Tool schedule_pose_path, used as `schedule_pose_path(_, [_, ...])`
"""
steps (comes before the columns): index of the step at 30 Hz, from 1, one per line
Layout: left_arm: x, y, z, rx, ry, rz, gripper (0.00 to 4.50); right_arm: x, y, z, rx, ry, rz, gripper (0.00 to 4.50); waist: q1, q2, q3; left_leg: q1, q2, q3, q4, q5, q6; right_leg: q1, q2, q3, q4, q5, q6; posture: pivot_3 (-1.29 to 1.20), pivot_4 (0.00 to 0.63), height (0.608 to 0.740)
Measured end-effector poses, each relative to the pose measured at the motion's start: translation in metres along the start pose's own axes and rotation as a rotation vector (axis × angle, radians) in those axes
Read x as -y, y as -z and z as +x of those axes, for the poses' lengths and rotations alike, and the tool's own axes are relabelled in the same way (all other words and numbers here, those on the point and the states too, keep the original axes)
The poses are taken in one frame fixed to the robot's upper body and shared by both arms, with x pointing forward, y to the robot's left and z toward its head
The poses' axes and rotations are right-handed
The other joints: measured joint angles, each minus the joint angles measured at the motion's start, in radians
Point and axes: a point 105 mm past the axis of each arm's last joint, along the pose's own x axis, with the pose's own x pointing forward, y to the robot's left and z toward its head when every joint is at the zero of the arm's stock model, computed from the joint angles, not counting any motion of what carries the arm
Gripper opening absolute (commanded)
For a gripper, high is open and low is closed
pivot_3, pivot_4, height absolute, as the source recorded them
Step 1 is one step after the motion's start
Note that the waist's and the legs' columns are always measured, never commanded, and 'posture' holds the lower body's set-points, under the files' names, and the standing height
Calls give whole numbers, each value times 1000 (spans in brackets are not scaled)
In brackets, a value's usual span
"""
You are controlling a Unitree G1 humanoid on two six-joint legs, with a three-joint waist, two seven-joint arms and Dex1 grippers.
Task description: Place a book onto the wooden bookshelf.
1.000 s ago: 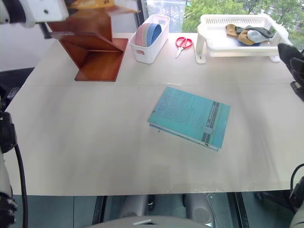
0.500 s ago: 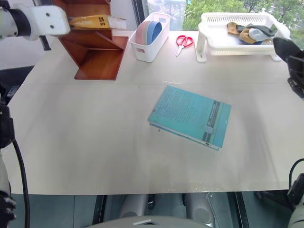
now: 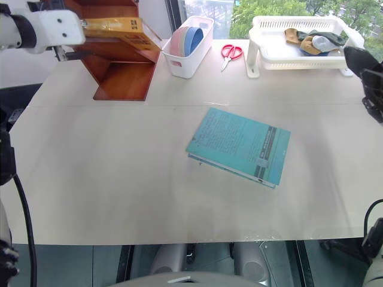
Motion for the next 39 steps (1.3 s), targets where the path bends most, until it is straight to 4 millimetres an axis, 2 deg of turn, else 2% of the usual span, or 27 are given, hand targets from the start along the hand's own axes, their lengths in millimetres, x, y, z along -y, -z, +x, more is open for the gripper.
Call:
schedule_pose_path(6, [-3,13,-7,-53,-26,-7,4489,1,-1,1,0,7,-3,4500,0,0,0,0,0,0,0,0,0,0,0,0,0,0,0,0,150,740])
schedule_pose_path(10, [-12,20,-18,-65,-76,-15,4489,1,-1,1,0,7,-5,4500,0,0,0,0,0,0,0,0,0,0,0,0,0,0,0,0,150,740])
schedule_pose_path(13, [-25,10,-27,43,-131,-95,4489,1,-1,1,-2,9,-5,4500,1,0,0,0,1,0,1,0,0,0,0,0,0,0,0,0,150,740])
schedule_pose_path(16, [-27,-17,-32,243,-126,-192,4489,2,3,-2,-20,27,3,4500,7,2,-1,0,1,-1,2,0,0,1,-2,-1,1,0,0,0,150,740])
schedule_pose_path(17, [-20,-27,-30,324,-101,-235,4489,2,7,-6,-36,45,11,4500,8,3,-2,1,2,-1,2,0,0,2,-2,-1,2,0,0,0,150,740])
schedule_pose_path(19, [11,-44,-26,477,-3,-396,4489,3,17,-18,-94,101,37,4500,6,4,-2,1,2,0,3,1,-1,2,-2,-1,2,0,0,0,150,740])
schedule_pose_path(20, [36,-49,-24,527,71,-507,4489,3,23,-23,-129,124,36,4500,-1,4,-2,1,3,-1,3,1,-1,1,-1,1,3,0,0,0,150,740])
schedule_pose_path(22, [52,-53,-23,537,122,-566,4489,4,26,-28,-155,147,27,4500,-6,3,-2,1,3,-3,4,0,0,1,0,2,3,0,0,0,150,740])
schedule_pose_path(26, [116,-71,-41,601,235,-879,4489,26,35,-42,-266,294,-133,4500,-26,4,-2,5,4,-3,4,0,0,4,0,4,4,0,0,0,150,740])
schedule_pose_path(29, [151,-69,-47,539,279,-1023,4489,31,57,-57,-387,340,-143,4500,-22,3,-2,5,4,-4,4,0,0,5,1,2,4,0,0,0,150,740])
schedule_pose_path(30, [155,-68,-49,528,283,-1034,4489,31,61,-60,-407,343,-139,4500,-22,3,-3,6,4,-4,4,0,0,5,1,2,4,0,0,0,150,740])
schedule_pose_path(32, [175,-64,-53,466,292,-1098,4489,30,85,-80,-503,378,-92,4500,-13,3,-2,6,3,-4,5,0,0,6,0,2,4,0,0,0,150,740])
schedule_pose_path(33, [195,-59,-63,391,277,-1143,4489,29,101,-93,-586,389,-79,4500,-4,3,-3,7,3,-4,5,0,0,7,-1,3,4,0,0,0,150,740])
schedule_pose_path(37, [239,-59,-73,289,315,-1240,4489,29,113,-116,-655,445,-63,4500,2,3,-3,8,3,-5,5,0,1,10,-2,1,2,0,0,0,150,740])
schedule_pose_path(39, [245,-59,-76,261,299,-1241,4489,28,118,-124,-680,459,-53,4500,6,3,-3,9,3,-4,5,0,0,12,-1,-1,2,0,0,0,150,740])
